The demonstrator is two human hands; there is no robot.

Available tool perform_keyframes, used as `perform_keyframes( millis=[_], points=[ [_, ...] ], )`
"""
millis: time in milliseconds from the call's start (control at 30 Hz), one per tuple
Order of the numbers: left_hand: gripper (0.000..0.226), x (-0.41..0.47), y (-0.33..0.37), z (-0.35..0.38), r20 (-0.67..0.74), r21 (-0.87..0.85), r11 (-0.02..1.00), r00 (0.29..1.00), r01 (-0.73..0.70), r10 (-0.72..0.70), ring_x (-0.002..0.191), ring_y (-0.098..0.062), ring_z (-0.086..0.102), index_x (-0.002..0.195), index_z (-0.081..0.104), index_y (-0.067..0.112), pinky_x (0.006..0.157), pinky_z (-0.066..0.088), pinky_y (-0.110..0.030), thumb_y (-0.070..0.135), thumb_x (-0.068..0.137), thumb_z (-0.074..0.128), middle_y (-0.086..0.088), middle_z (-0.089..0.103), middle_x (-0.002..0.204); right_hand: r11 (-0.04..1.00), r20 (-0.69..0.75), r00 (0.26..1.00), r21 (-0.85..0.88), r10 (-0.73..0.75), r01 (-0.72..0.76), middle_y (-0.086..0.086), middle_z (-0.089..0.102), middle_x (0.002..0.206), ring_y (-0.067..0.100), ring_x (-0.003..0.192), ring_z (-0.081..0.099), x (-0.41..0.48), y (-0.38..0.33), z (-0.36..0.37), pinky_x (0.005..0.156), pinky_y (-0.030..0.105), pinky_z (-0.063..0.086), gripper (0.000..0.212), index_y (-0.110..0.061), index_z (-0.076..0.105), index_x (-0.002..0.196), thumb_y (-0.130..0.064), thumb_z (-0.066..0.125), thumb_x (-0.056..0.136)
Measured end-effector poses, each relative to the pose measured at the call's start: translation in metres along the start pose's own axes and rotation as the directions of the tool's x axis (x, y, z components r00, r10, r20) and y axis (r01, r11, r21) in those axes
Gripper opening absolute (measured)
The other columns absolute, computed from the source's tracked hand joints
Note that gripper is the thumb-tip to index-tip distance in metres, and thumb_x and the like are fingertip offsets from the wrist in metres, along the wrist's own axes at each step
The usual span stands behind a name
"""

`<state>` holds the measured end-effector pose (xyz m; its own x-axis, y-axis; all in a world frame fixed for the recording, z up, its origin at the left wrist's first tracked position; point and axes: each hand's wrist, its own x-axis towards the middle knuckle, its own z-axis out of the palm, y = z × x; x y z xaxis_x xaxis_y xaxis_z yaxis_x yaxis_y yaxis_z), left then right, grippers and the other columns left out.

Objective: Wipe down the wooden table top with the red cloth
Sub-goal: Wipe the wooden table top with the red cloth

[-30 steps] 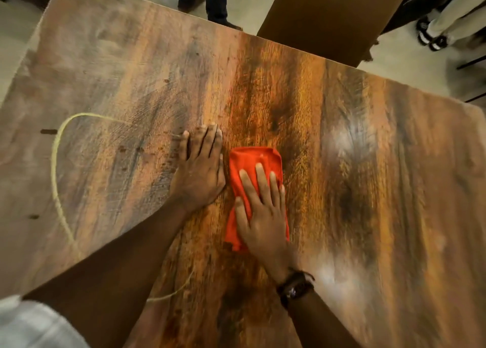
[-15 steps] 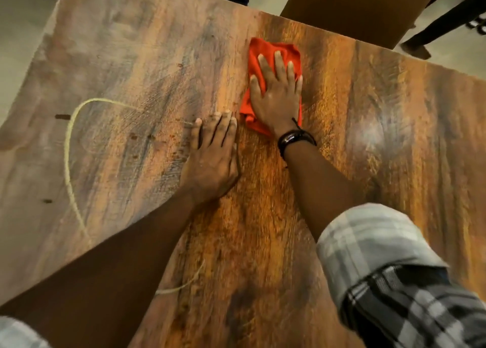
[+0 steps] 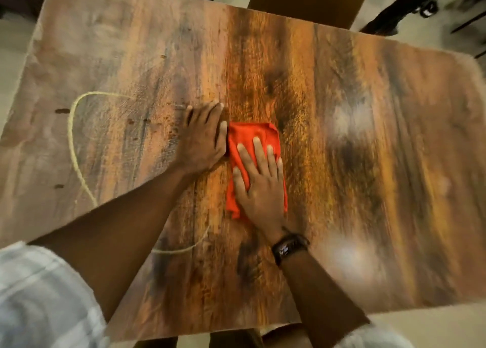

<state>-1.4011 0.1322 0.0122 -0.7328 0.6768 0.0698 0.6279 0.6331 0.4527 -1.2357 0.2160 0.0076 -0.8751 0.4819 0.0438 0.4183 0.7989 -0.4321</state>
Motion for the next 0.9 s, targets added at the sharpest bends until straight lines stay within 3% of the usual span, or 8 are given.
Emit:
perform_keyframes(
  millis=[100, 200, 433, 667, 900],
  points=[
    [0.053, -0.045, 0.001, -0.006, -0.018, 0.024, 0.998, 0.999, -0.050, 0.050, 0.141, -0.031, 0.040, 0.144, 0.047, 0.007, 0.118, 0.024, -0.056, 0.036, 0.101, 0.036, -0.013, 0.047, 0.150, 0.999, 0.025, 1.000, -0.047, 0.008, -0.006, -0.003, 0.017, 0.167, 0.022, 0.156, 0.006, -0.073, 0.001, -0.005, 0.125, 0.050, 0.011, 0.054, -0.034, 0.031, 0.155, -0.045, 0.038, 0.102],
    [0.055, -0.108, -0.004, -0.013, 0.002, 0.010, 0.999, 0.999, -0.048, 0.048, 0.144, -0.030, 0.035, 0.147, 0.044, 0.007, 0.120, 0.020, -0.053, 0.036, 0.101, 0.034, -0.013, 0.044, 0.153, 0.997, 0.084, 0.996, -0.073, 0.010, -0.004, -0.005, 0.011, 0.168, 0.022, 0.156, 0.003, -0.096, 0.001, -0.007, 0.124, 0.053, 0.010, 0.054, -0.036, 0.026, 0.156, -0.045, 0.034, 0.103],
    [0.056, -0.141, -0.011, -0.007, 0.041, 0.082, 0.994, 0.997, -0.066, 0.063, 0.147, -0.029, 0.032, 0.148, 0.045, 0.007, 0.119, 0.021, -0.056, 0.036, 0.101, 0.032, -0.010, 0.040, 0.157, 0.996, 0.056, 0.998, -0.084, 0.013, -0.008, 0.003, 0.022, 0.165, 0.033, 0.154, 0.014, 0.008, -0.006, 0.000, 0.121, 0.061, 0.013, 0.057, -0.028, 0.035, 0.155, -0.048, 0.028, 0.101],
    [0.054, -0.143, -0.013, -0.005, 0.031, 0.143, 0.984, 0.994, -0.104, 0.100, 0.148, -0.031, 0.031, 0.147, 0.045, 0.006, 0.120, 0.018, -0.055, 0.035, 0.103, 0.032, -0.011, 0.038, 0.158, 0.997, 0.093, 0.994, -0.060, 0.048, -0.042, 0.001, 0.015, 0.167, 0.033, 0.154, 0.009, 0.081, -0.003, 0.007, 0.122, 0.055, 0.003, 0.071, -0.031, 0.027, 0.156, -0.058, 0.012, 0.093],
    [0.054, -0.143, -0.014, -0.004, 0.021, 0.148, 0.985, 0.996, -0.093, 0.090, 0.147, -0.030, 0.031, 0.148, 0.043, 0.007, 0.120, 0.019, -0.056, 0.034, 0.102, 0.036, -0.010, 0.037, 0.159, 0.999, 0.028, 0.999, 0.005, 0.032, -0.032, -0.001, 0.017, 0.167, 0.026, 0.155, 0.007, -0.065, -0.015, 0.002, 0.124, 0.053, 0.008, 0.055, -0.031, 0.032, 0.155, -0.045, 0.033, 0.103]
  ],
)
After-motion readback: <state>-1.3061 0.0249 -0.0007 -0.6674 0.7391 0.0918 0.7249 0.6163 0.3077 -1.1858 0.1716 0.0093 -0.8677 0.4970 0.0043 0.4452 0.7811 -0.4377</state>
